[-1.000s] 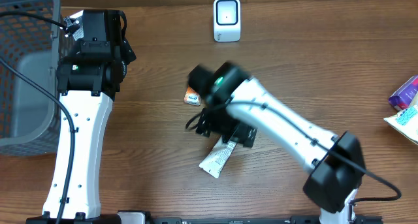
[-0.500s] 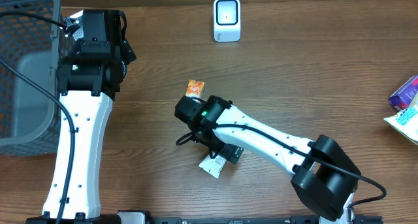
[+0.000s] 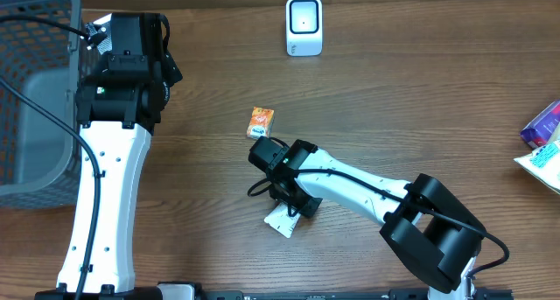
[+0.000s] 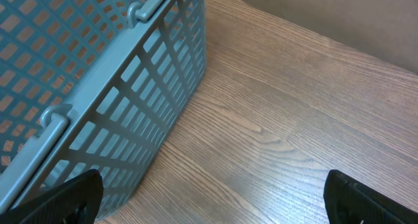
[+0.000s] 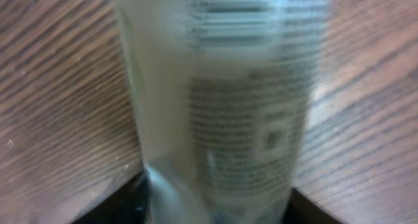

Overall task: Scan the item barcode
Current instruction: 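Lift the white tube and carry it up toward the scanner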

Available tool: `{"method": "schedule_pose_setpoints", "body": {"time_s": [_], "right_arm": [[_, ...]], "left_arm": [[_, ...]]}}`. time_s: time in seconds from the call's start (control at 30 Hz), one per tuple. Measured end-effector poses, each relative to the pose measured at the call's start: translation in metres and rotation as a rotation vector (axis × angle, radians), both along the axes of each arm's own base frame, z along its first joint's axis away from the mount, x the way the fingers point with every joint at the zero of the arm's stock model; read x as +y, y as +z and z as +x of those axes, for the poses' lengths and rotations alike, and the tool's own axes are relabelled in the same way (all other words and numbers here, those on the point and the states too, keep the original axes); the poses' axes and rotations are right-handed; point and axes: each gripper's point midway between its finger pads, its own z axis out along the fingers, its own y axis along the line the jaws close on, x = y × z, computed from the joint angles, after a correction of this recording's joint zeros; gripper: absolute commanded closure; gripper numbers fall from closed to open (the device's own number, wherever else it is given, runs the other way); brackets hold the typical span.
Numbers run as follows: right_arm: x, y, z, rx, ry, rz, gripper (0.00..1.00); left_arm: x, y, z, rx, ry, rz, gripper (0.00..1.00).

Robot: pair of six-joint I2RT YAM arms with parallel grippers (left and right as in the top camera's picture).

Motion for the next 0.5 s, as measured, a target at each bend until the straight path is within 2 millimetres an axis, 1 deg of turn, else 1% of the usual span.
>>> {"method": "schedule_pose_setpoints", "body": {"time_s": [0.03,0.13,0.17,0.2,0.3,0.4,0.5], "right_arm": [[0.000,-0.001,0.000,0.000,0.006,0.000,0.60],[0.002,0.003,0.002,-0.014,0.024,0.013,0.78],[0.003,0.004,0.003,-0.021,0.032,0.023,0.81],[0.004,0.005,0.004,-0.025,0.038,0.029,0.86],[0.008,0.006,0.004,-0.025,0.073,0.048,0.96],[0.011,0.007,0.000,0.002,0.108,0.073,0.96],[0.018,0.011,-0.005,0.055,0.157,0.137,0.96]], "left_arm": [[0.000,0.000,0.000,0.000,0.000,0.000,0.00],[0.000,0.000,0.000,0.000,0.000,0.000,0.00],[0.000,0.000,0.000,0.000,0.000,0.000,0.00],[0.000,0.000,0.000,0.000,0.000,0.000,0.00],[0.000,0.000,0.000,-0.001,0.000,0.000,0.00],[0.000,0.000,0.000,0.000,0.000,0.000,0.00],[0.000,0.000,0.000,0.000,0.000,0.000,0.00]]}}
